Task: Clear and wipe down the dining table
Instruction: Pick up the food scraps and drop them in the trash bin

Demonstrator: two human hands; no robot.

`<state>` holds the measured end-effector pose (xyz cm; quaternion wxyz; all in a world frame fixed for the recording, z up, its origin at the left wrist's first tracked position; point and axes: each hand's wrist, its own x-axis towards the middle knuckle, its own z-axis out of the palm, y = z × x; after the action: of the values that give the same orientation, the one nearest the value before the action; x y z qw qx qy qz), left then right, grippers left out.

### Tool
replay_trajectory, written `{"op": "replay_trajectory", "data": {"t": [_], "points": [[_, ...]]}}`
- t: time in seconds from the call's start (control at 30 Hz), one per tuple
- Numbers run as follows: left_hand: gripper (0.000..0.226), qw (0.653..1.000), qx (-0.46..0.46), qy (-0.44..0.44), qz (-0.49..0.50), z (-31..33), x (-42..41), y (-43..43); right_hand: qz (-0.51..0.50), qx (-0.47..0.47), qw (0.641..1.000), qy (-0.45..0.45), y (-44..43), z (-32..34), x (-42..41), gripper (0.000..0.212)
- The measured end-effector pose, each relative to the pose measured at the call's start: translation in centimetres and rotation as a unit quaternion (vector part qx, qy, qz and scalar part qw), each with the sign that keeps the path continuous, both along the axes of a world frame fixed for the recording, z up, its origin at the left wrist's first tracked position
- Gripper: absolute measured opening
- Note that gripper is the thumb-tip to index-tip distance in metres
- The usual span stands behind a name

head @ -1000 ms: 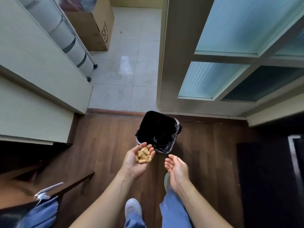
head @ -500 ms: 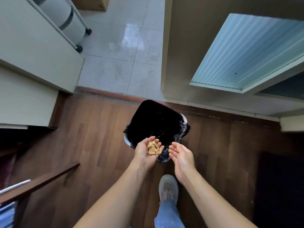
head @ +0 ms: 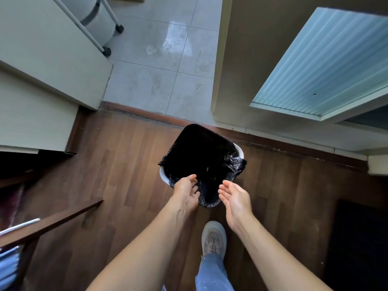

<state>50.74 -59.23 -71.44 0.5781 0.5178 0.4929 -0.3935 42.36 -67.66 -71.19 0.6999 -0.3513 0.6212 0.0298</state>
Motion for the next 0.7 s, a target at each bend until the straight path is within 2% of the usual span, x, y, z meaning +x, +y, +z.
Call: {"op": "replay_trajectory", "data": {"t": [0.37, 0.7], "points": [[0.039, 0.999, -0.028, -0.024, 0.028, 5.3, 0.0, 1.6, 0.017, 0.004, 1.0, -0.001, 0.5, 4.7, 0.7, 0.03], [0.033, 0.99, -0.082, -0.104, 0.045, 20.1, 0.3, 7.0, 0.063, 0.017, 0.995, -0.071, 4.4, 18.1, 3.6, 0.029]]}}
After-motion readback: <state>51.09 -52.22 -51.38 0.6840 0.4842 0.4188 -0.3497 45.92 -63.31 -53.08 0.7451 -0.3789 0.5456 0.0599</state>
